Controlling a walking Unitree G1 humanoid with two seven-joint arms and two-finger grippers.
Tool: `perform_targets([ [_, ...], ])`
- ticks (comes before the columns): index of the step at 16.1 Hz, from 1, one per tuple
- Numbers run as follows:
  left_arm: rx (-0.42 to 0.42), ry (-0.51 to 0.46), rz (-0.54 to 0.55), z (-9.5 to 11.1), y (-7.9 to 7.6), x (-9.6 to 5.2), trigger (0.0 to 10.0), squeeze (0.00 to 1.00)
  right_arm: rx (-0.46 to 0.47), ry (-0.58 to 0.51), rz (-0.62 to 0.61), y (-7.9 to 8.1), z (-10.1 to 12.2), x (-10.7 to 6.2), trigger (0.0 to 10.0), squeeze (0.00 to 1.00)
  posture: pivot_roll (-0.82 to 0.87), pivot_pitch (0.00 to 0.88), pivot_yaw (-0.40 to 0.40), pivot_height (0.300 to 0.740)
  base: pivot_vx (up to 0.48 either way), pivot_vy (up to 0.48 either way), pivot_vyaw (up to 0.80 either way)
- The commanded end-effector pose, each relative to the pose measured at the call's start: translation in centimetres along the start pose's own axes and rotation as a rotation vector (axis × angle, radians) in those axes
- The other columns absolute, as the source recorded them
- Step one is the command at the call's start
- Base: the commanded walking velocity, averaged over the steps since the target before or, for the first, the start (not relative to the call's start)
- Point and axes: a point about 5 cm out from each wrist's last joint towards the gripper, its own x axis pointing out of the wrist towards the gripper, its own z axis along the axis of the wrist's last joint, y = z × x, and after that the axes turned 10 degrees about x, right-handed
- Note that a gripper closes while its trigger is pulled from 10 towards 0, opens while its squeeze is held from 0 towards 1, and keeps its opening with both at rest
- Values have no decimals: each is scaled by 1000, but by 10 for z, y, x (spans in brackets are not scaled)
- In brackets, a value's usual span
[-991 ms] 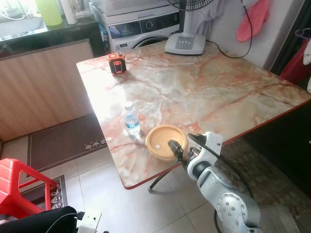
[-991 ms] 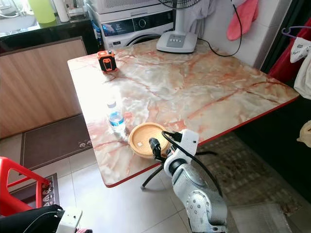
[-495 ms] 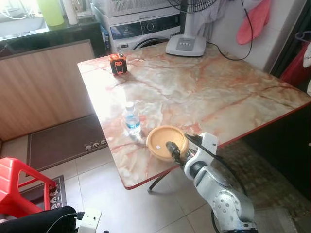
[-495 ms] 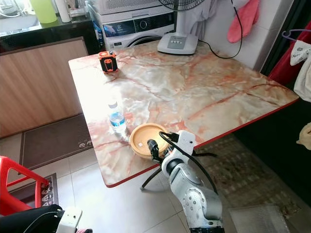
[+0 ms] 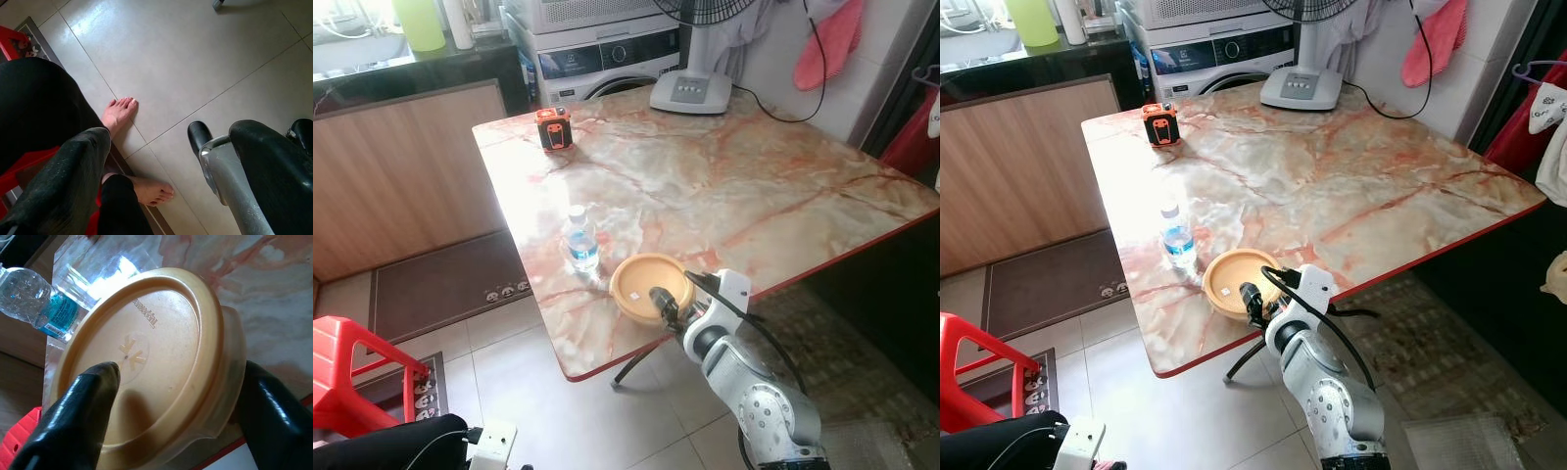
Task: Restocking fridge
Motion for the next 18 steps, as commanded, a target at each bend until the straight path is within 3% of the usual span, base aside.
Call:
perform_targets([
  [1, -11, 7, 0, -3, -1, -1, 10000, 0, 86, 3, 69, 24, -6, 6, 0, 0, -103, 0, 21, 740, 0, 0, 0],
  [18, -5, 10, 0, -3, -1, -1, 10000, 0, 146, -29, 98, 24, -1, 8, 0, 0, -102, 0, 21, 740, 0, 0, 0],
])
